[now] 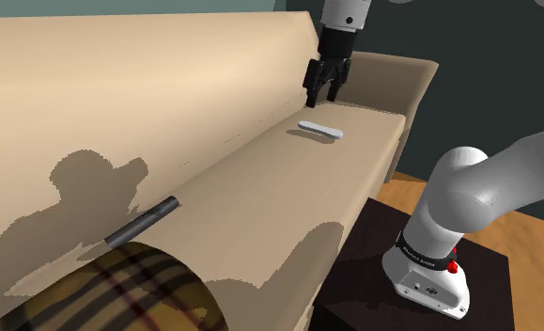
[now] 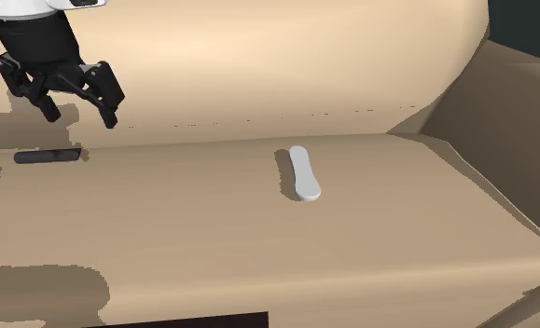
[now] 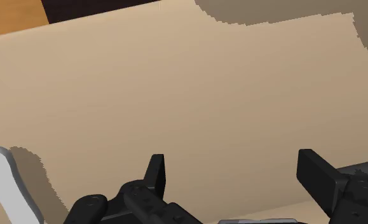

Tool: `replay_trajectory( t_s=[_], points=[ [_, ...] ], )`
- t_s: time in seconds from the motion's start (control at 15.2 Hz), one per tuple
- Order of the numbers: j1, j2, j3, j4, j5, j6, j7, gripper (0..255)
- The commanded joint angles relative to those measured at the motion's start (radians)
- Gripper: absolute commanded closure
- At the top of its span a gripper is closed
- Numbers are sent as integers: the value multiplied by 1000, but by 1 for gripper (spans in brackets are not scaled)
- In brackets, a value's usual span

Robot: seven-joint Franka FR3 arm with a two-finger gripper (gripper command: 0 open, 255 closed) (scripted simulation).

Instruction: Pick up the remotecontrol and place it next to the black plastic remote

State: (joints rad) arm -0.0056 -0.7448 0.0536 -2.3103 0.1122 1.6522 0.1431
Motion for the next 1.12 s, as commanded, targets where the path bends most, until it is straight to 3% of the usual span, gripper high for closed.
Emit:
replay_trajectory(
  t_s=[0.0, 0.53, 1.06],
  points=[
    [0, 0, 0, 0, 0, 0, 0, 0],
    [-51, 116, -124, -51, -91, 136, -174, 0],
    [-94, 303, -245, -25, -156, 278, -339, 0]
  ],
)
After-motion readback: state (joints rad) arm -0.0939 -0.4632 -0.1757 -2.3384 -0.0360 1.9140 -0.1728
